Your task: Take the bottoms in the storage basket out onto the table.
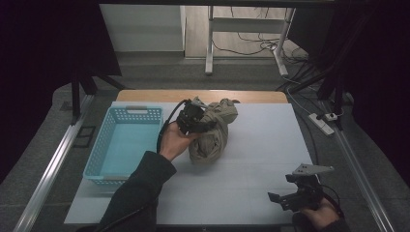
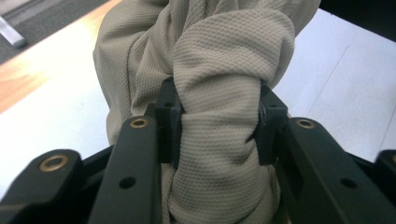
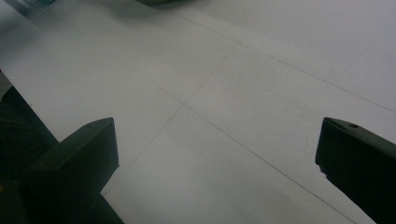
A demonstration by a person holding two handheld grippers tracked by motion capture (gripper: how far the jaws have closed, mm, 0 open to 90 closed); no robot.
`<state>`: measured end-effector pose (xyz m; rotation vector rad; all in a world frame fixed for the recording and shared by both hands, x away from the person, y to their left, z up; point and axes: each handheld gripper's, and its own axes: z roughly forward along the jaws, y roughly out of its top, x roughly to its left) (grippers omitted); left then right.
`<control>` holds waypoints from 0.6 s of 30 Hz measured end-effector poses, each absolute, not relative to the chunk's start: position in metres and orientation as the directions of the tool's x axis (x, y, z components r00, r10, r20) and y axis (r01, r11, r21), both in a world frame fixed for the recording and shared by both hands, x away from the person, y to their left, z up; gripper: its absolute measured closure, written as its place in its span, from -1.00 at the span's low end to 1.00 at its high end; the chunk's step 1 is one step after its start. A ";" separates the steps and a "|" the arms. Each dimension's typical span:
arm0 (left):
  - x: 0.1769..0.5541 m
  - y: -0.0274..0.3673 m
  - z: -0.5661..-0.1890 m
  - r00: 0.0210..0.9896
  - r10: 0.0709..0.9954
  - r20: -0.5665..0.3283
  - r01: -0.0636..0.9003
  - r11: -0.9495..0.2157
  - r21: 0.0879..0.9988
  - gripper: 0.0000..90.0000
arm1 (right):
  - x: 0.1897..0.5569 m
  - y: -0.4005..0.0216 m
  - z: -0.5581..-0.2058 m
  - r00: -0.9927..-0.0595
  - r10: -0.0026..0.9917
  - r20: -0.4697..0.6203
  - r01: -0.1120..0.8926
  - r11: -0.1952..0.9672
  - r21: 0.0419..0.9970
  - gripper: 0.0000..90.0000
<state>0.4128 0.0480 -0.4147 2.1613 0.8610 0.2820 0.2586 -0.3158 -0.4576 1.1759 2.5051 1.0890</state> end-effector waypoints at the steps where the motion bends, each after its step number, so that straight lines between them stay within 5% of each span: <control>1: 0.413 0.047 -0.417 0.743 0.664 -0.084 0.497 -0.463 0.734 0.38 | 0.259 -0.316 -0.458 -0.676 0.723 0.147 0.600 0.423 0.679 -1.00; 18: 0.417 0.031 -0.453 0.734 0.666 -0.136 0.552 -0.467 0.691 0.36 | 0.258 -0.315 -0.458 -0.678 0.721 0.143 0.598 0.428 0.678 -1.00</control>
